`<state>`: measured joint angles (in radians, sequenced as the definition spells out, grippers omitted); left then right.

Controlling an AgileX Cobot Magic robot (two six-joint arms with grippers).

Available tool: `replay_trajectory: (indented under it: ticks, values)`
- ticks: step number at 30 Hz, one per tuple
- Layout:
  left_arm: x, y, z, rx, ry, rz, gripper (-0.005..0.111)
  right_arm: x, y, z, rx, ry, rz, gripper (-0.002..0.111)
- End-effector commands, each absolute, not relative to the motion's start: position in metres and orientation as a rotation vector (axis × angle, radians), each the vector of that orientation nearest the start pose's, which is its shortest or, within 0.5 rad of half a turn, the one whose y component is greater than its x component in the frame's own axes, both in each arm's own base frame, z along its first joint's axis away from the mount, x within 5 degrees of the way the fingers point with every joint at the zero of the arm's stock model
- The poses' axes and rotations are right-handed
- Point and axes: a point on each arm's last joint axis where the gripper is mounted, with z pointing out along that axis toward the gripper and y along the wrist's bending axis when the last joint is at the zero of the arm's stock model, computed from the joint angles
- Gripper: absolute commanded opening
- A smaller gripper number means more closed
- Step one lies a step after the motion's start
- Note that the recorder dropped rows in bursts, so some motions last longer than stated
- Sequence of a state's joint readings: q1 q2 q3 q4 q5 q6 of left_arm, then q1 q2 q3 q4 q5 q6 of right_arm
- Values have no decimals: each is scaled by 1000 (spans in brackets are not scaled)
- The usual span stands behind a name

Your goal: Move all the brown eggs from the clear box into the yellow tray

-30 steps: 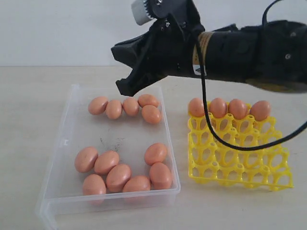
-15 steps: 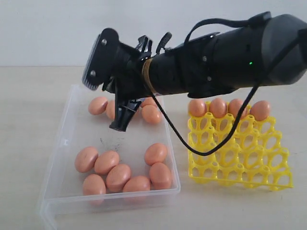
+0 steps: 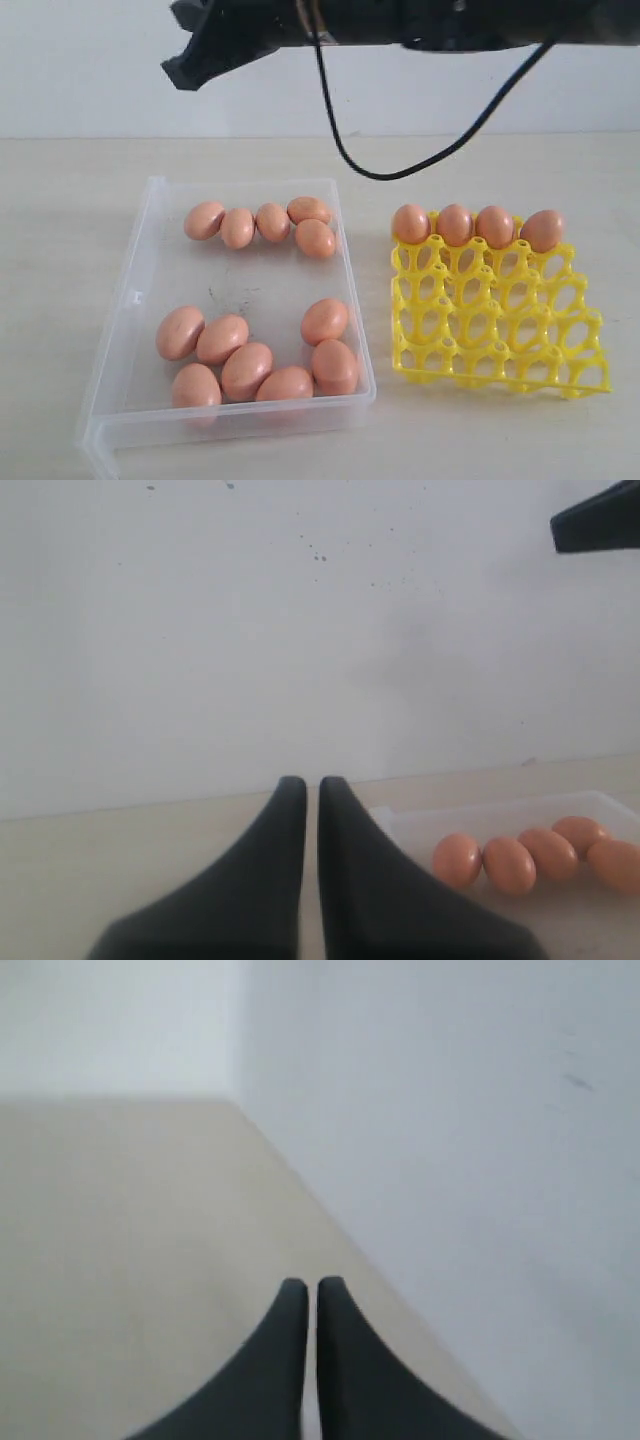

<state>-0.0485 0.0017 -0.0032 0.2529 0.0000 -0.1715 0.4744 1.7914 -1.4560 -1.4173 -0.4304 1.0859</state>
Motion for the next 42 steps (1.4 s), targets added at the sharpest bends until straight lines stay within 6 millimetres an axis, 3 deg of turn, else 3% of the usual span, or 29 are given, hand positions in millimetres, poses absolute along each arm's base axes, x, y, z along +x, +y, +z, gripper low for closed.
replay_trajectory:
  ticks: [1, 5, 7, 10, 11, 13, 16, 18, 21, 24, 26, 29, 31, 33, 34, 36, 37, 42]
  values:
    - [56, -3, 213, 102, 1480, 20, 4, 325, 213, 341, -1301, 1127, 1096, 0]
    - [56, -3, 213, 102, 1480, 20, 4, 302, 211, 345, -1410, 1027, 895, 0]
    - [56, -3, 213, 102, 1480, 20, 4, 302, 212, 347, -1368, 1075, 645, 0]
    - [56, -3, 213, 102, 1480, 20, 4, 315, 208, 343, -1259, 1241, 31, 0]
    - [56, -3, 213, 102, 1480, 20, 4, 317, 206, 339, -1303, 1251, -195, 0]
    - [56, -3, 213, 102, 1480, 20, 4, 321, 197, 333, -1355, 1319, -429, 0]
    - [56, -3, 213, 102, 1480, 20, 4, 330, 177, 328, -1342, 1439, -617, 0]
    - [56, -3, 213, 102, 1480, 20, 4, 339, 153, 334, -1154, 1543, -767, 0]
    - [56, -3, 213, 102, 1480, 20, 4, 345, 98, 352, -471, 1655, -961, 0]
    - [56, -3, 213, 102, 1480, 20, 4, 337, 51, 362, -9, 1659, -818, 0]
    - [56, -3, 213, 102, 1480, 20, 4, 331, 29, 356, 100, 1684, -605, 0]
    - [56, -3, 213, 102, 1480, 20, 4, 334, 4, 346, 132, 1764, -240, 0]
    - [56, -3, 213, 102, 1480, 20, 4, 337, -7, 338, 39, 1847, 62, 0]
    - [56, -3, 213, 102, 1480, 20, 4, 335, -10, 335, -174, 1896, 368, 0]
    - [56, -3, 213, 102, 1480, 20, 4, 332, -8, 336, -273, 1874, 500, 0]
    - [56, -3, 213, 102, 1480, 20, 4, 319, 2, 344, -552, 1655, 811, 0]
    - [56, -3, 213, 102, 1480, 20, 4, 317, 4, 344, -665, 1554, 845, 0]
    - [56, -3, 213, 102, 1480, 20, 4, 314, 40, 334, -931, 1503, 801, 0]
